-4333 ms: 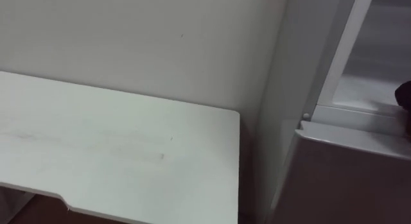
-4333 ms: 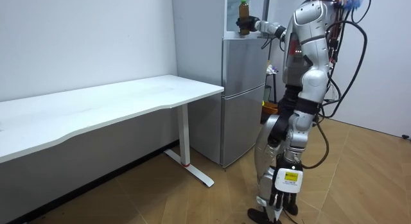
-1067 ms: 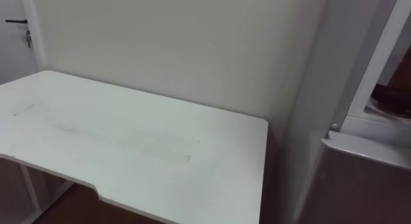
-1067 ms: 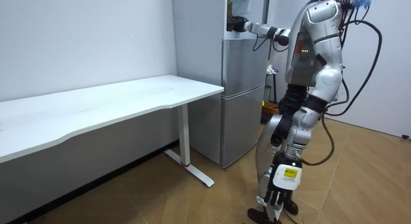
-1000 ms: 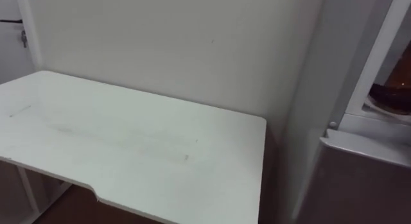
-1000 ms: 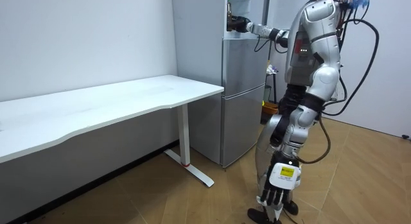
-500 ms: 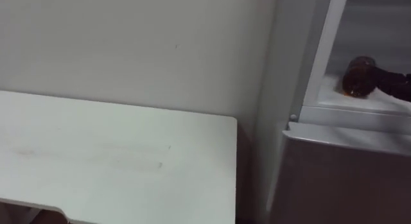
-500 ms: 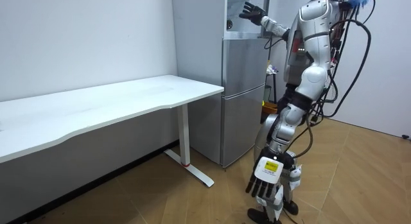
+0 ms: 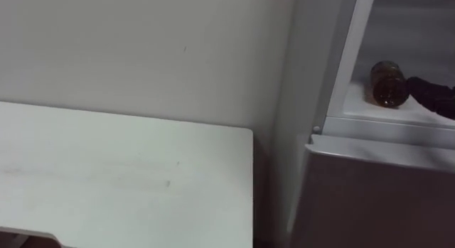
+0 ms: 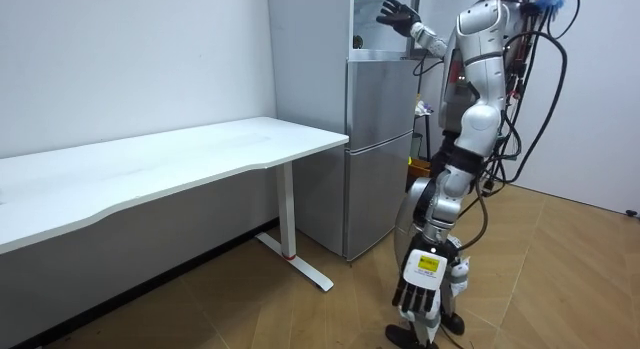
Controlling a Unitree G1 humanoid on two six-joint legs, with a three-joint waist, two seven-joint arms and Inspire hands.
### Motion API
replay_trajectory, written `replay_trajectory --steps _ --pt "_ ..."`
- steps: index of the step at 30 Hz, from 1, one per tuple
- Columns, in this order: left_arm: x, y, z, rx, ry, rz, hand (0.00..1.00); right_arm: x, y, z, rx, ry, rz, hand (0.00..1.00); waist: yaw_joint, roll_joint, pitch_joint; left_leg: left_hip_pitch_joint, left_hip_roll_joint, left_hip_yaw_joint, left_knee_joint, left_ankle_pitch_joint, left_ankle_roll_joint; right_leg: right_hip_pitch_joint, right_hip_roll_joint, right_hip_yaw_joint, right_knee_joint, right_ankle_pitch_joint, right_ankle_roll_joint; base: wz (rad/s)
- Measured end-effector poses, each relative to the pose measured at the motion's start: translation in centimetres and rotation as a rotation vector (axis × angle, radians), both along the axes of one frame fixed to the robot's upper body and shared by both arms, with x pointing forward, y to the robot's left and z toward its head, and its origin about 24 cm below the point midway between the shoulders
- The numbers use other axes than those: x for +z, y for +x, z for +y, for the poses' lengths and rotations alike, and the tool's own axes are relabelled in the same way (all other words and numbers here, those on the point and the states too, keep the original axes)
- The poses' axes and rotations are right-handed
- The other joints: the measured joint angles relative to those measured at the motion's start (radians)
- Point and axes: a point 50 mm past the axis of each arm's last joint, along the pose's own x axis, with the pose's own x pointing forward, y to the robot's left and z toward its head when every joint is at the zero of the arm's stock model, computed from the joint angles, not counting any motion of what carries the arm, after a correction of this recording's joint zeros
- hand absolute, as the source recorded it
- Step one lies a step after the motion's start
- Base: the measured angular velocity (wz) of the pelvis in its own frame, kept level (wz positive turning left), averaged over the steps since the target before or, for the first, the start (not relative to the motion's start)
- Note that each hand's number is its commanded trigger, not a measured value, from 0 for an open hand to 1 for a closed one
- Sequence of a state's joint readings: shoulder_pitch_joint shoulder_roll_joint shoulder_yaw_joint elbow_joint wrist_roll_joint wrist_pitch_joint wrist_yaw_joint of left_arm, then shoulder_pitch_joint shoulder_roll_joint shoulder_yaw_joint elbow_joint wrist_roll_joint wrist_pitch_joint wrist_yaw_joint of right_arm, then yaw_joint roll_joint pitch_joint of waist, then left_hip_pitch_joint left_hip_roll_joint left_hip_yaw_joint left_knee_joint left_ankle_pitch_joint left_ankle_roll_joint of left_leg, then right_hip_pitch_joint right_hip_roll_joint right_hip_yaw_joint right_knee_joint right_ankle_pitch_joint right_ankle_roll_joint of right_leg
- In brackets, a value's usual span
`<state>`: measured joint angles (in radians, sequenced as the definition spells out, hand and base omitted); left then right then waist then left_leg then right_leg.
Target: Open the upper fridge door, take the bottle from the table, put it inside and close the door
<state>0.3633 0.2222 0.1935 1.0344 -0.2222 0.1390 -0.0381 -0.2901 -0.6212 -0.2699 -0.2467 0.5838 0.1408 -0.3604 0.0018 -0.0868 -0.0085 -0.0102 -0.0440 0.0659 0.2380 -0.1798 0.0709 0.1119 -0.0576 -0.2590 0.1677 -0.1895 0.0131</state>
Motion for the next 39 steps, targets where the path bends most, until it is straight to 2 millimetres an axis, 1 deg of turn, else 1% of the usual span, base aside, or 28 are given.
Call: replay_trajectory --steps 3,5,6,7,8,10,12,13,14,15,16,17,18,20,22,23,25,26,27,29,31,32,34,39 --pt "0.0 -0.3 -0.1 0.0 0.006 -0.003 0.0 0.9 -0.6 0.4 0.024 -0.012 -0.058 0.0 0.0 0.0 -0.0003 0.004 0.001 0.006 0.0 -0.003 0.001 -0.001 0.0 0.01 0.001 0.0 0.001 -0.06" --pt "-0.1 -0.2 -0.2 0.002 0.01 -0.006 0.0 1.1 -1.3 0.6 0.034 -0.012 -0.087 0.0 0.001 0.001 -0.0006 0.005 0.002 0.007 -0.002 -0.005 0.001 -0.002 0.0 0.012 0.003 0.0 0.001 -0.06" --pt "-0.1 -0.3 -0.3 0.004 0.01 -0.007 0.0 1.0 -2.0 0.9 0.056 0.0 -0.108 0.0 0.002 0.008 0.0014 0.004 0.003 0.011 -0.003 -0.008 0.001 -0.004 0.001 0.013 0.005 0.0 0.001 -0.1" --pt "-0.1 -0.4 -0.4 -0.003 0.008 0.0 0.0 0.9 -2.4 1.3 0.095 0.017 -0.124 0.0 0.002 0.011 -0.0006 0.005 0.006 0.016 -0.002 -0.01 0.001 -0.005 0.001 0.014 0.007 0.0 0.001 -0.13" --pt "-0.1 -0.5 -0.4 -0.008 0.008 0.006 0.0 0.7 -2.5 1.4 0.116 0.03 -0.128 0.0 0.001 0.013 -0.0007 0.006 0.006 0.016 -0.002 -0.012 0.0 -0.005 0.002 0.014 0.008 0.0 0.001 -0.13" --pt "-0.2 -0.9 -0.5 -0.006 0.003 0.021 0.0 -0.2 -2.9 1.7 0.198 0.103 -0.125 0.0 -0.002 0.019 0.0012 0.014 0.009 0.017 0.001 -0.018 -0.003 0.007 0.005 0.013 0.009 0.0 0.001 -0.07" --pt "-0.3 -1.2 -0.8 0.007 -0.002 0.024 0.0 -1.3 -3.5 1.7 0.256 0.194 -0.121 0.0 0.0 0.025 -0.001 0.022 0.012 0.019 0.002 -0.026 -0.004 0.011 0.007 0.013 0.01 0.0 0.001 -0.08" --pt "-0.4 -1.4 -1.1 0.02 -0.01 0.027 0.0 -1.8 -3.9 1.9 0.296 0.239 -0.12 0.0 0.0 0.032 -0.0008 0.021 0.013 0.02 0.004 -0.028 -0.004 0.01 0.007 0.012 0.013 0.0 0.001 -0.07" --pt "-0.4 -1.4 -1.3 0.022 -0.017 0.029 0.0 -2.0 -4.0 2.0 0.317 0.249 -0.118 0.0 -0.001 0.038 -0.0002 0.021 0.014 0.022 0.005 -0.028 -0.004 0.009 0.006 0.013 0.017 0.0 0.001 -0.12" --pt "-0.6 -1.6 -1.8 0.026 -0.031 0.032 0.0 -2.2 -4.1 2.2 0.357 0.269 -0.114 0.0 0.001 0.051 -0.001 0.022 0.015 0.031 0.005 -0.028 -0.003 0.007 0.005 0.013 0.019 0.0 0.001 -0.14" --pt "-0.6 -1.6 -2.0 0.028 -0.039 0.03 0.0 -2.3 -4.1 2.2 0.376 0.281 -0.115 0.0 0.0 0.054 -0.002 0.023 0.015 0.036 0.005 -0.028 -0.003 0.005 0.004 0.013 0.018 0.0 0.001 -0.19" --pt "-0.7 -1.5 -2.2 0.028 -0.053 0.025 0.0 -2.5 -4.1 2.4 0.419 0.321 -0.126 0.0 0.0 0.061 -0.0012 0.024 0.015 0.041 0.005 -0.028 -0.003 0.006 0.001 0.014 0.019 0.0 0.001 -0.11" --pt "-0.7 -1.5 -2.3 0.026 -0.062 0.022 0.0 -2.8 -4.1 2.6 0.46 0.366 -0.145 0.0 -0.001 0.067 0.0019 0.025 0.015 0.041 0.005 -0.028 -0.002 0.009 0.0 0.016 0.019 0.001 0.001 -0.08" --pt "-0.8 -1.5 -2.4 0.025 -0.064 0.017 0.0 -3.3 -4.3 2.8 0.505 0.42 -0.169 0.0 -0.004 0.08 0.0034 0.033 0.015 0.044 0.005 -0.029 -0.002 0.01 0.004 0.021 0.019 0.001 0.001 -0.02" --pt "-0.7 -1.2 -2.4 0.019 -0.059 -0.006 0.0 -4.5 -4.8 2.8 0.547 0.495 -0.182 0.0 -0.007 0.089 0.0038 0.027 0.016 0.044 0.009 -0.029 -0.002 0.005 0.003 0.032 0.018 -0.001 0.001 0.0" --pt "-0.7 -1.2 -2.4 0.02 -0.059 -0.01 0.0 -4.8 -4.9 2.7 0.553 0.508 -0.176 0.0 -0.01 0.09 0.0034 0.021 0.016 0.044 0.013 -0.03 -0.003 0.002 0.001 0.035 0.018 -0.002 0.001 0.0" --pt "-0.7 -1.4 -2.6 0.023 -0.057 -0.008 0.0 -6.1 -5.2 2.5 0.563 0.565 -0.155 0.0 -0.024 0.091 0.0027 0.016 0.017 0.049 0.018 -0.029 -0.002 -0.012 0.001 0.042 0.019 -0.007 -0.001 -0.04" --pt "-0.7 -1.5 -2.7 0.025 -0.059 -0.005 0.0 -6.5 -5.3 2.4 0.56 0.577 -0.147 0.0 -0.024 0.092 0.0021 0.017 0.018 0.055 0.018 -0.029 -0.002 -0.013 0.002 0.046 0.02 -0.007 -0.001 -0.19" --pt "-0.8 -1.6 -2.9 0.025 -0.063 0.001 0.0 -7.3 -5.4 2.1 0.549 0.6 -0.128 0.0 -0.024 0.095 0.0009 0.018 0.022 0.067 0.019 -0.029 -0.002 -0.017 0.004 0.059 0.021 -0.007 -0.001 -0.22" --pt "-0.8 -1.6 -3.0 0.028 -0.064 -0.001 0.0 -8.6 -5.8 1.6 0.531 0.649 -0.095 0.0 -0.03 0.093 -0.0004 0.016 0.022 0.071 0.019 -0.03 -0.002 -0.021 0.004 0.063 0.02 -0.007 -0.001 -0.12" --pt "-0.8 -1.6 -3.1 0.03 -0.061 -0.007 0.0 -10.8 -6.8 0.9 0.484 0.736 -0.052 0.0 -0.031 0.095 0.0 0.016 0.024 0.075 0.018 -0.034 -0.002 -0.022 0.005 0.065 0.02 -0.007 -0.001 -0.06" --pt "-0.8 -1.6 -3.1 0.03 -0.061 -0.007 0.0 -11.4 -7.0 0.7 0.469 0.763 -0.044 0.0 -0.03 0.094 -0.0007 0.016 0.025 0.079 0.019 -0.035 -0.002 -0.022 0.006 0.066 0.019 -0.007 -0.001 -0.14" --pt "-0.9 -1.6 -3.2 0.03 -0.064 -0.008 0.0 -13.7 -7.3 -0.2 0.393 0.829 0.005 0.0 -0.032 0.098 -0.0016 0.019 0.029 0.093 0.015 -0.037 -0.002 -0.024 0.006 0.068 0.018 -0.006 -0.001 -0.14" --pt "-0.9 -1.4 -3.1 0.026 -0.055 -0.028 0.0 -16.4 -8.4 -1.3 0.267 0.887 0.058 0.0 -0.034 0.105 -0.0021 0.037 0.03 0.107 -0.002 -0.037 -0.003 -0.02 0.008 0.083 0.018 -0.006 -0.001 -0.08"
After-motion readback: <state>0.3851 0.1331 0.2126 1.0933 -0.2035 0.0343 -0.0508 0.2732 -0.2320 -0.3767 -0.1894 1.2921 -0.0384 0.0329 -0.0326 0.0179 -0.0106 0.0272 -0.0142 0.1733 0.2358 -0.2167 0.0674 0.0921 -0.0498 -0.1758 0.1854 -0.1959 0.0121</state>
